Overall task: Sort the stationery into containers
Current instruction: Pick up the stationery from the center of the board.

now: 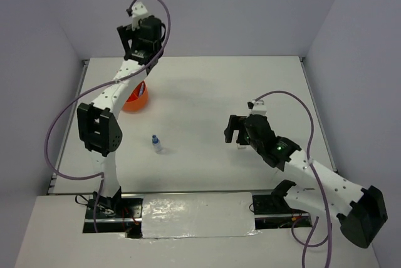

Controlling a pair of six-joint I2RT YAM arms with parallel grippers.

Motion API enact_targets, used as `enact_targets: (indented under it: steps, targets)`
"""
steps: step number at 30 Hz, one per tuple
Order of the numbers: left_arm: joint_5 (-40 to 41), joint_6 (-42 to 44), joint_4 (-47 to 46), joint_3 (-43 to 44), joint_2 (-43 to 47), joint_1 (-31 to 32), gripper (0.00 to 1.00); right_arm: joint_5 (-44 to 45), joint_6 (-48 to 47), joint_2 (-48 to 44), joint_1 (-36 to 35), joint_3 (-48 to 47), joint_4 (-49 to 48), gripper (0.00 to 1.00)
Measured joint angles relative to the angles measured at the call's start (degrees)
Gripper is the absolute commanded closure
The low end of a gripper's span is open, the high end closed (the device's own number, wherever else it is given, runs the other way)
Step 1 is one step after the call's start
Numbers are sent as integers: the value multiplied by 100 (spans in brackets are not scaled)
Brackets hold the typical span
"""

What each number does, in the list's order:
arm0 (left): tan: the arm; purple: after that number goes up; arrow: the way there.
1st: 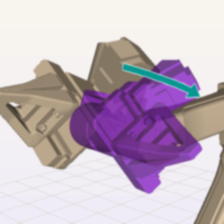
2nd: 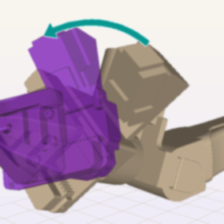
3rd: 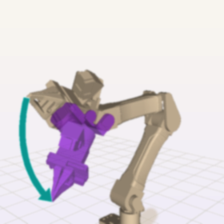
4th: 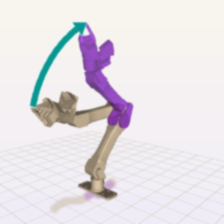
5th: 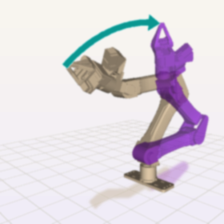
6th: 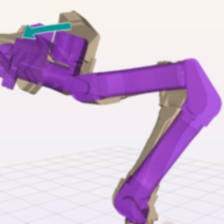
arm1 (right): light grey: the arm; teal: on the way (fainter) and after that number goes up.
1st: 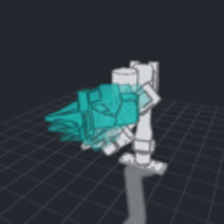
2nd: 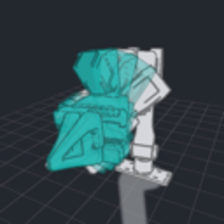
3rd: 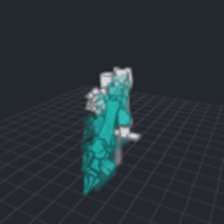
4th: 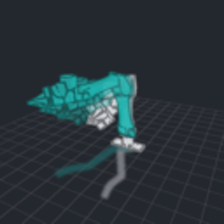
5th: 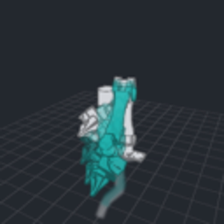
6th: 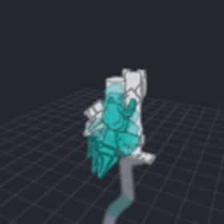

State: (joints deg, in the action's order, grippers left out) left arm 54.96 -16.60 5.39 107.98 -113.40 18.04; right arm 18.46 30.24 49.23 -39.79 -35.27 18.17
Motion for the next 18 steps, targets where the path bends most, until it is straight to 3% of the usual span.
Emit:
enact_targets:
  steps: [4, 7, 9, 14, 17, 18]
  targets:
    - [-949, -173, 1320, 1674, 162, 299, 1, -175, 22, 734, 354, -31, 212, 0]
    - [-1803, -356, 2015, 1762, 846, 330, 1, -229, 20, 990, 664, -39, 286, 0]
    - [-2369, -470, 2288, 1314, 1550, 286, 1, -269, 11, 1104, 820, -50, 317, 0]
    - [-3442, -741, 2568, -970, 3689, 236, 1, -391, -98, 1554, 1019, -223, 382, 5]
    - [-3834, -809, 2658, -2249, 4699, 262, 1, -481, -192, 1834, 1025, -299, 374, 11]
    - [-3926, -828, 2686, -2586, 4962, 269, 1, -529, -232, 1921, 1038, -304, 365, 17]
